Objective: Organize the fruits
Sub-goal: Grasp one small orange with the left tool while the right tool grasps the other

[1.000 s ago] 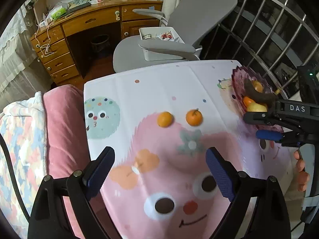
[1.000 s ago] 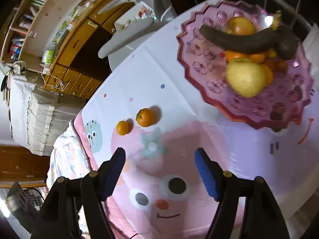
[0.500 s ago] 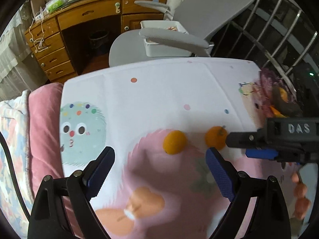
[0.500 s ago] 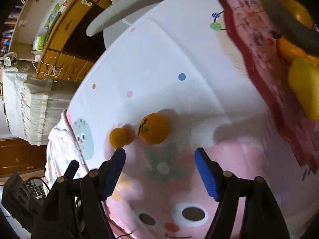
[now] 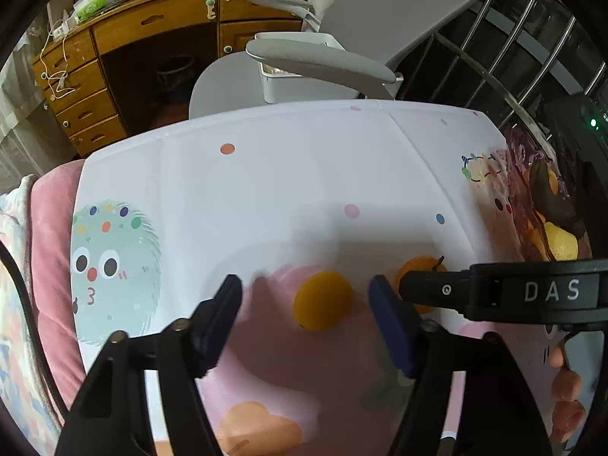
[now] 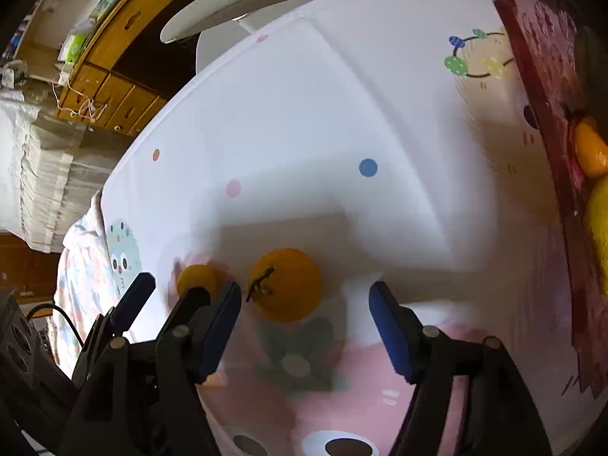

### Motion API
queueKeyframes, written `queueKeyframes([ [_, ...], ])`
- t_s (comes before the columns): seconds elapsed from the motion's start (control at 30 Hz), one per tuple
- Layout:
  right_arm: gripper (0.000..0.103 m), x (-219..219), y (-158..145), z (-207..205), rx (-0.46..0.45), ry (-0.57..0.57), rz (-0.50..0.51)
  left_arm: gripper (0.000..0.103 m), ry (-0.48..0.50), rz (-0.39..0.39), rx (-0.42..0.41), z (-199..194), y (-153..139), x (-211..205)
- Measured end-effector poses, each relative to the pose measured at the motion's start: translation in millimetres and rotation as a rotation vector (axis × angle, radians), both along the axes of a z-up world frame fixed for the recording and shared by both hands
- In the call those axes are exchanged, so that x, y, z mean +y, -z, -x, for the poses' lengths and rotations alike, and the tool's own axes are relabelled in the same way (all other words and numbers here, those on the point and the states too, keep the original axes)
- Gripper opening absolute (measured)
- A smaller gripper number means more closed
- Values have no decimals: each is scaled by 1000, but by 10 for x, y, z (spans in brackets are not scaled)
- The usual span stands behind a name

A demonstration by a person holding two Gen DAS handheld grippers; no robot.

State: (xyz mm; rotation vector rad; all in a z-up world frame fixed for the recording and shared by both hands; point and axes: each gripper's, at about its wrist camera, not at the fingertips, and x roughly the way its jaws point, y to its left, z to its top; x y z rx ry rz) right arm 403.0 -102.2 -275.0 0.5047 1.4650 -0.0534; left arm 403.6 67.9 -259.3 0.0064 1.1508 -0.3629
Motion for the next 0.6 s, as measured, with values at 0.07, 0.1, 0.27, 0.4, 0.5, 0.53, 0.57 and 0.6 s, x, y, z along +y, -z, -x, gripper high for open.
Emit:
queueKeyframes([
  [0.07,65,28,-1,-19,1,-18,25,48,-2,1,9,-6,16,0],
  [0.1,64,33,-3,-22,2,-21,32,47,0,14,17,-11,27,6],
  [0.27,56,122,-6,-67,1,-53,43,29,14,40,22,12,8,-38],
  [0.4,45,178,-15,-63,-3,-70,39,28,-2,56,28,60,0,0],
  [0.5,40,211,-31,-62,-12,-80,39,28,-39,64,45,122,-8,83],
  [0.53,40,210,-28,-59,-14,-82,41,28,-46,61,46,146,-12,107],
  [0.57,39,207,-30,-58,-16,-83,40,28,-54,59,46,178,-22,140],
  [0.6,39,203,-29,-52,-19,-85,37,28,-63,60,46,218,-34,175],
])
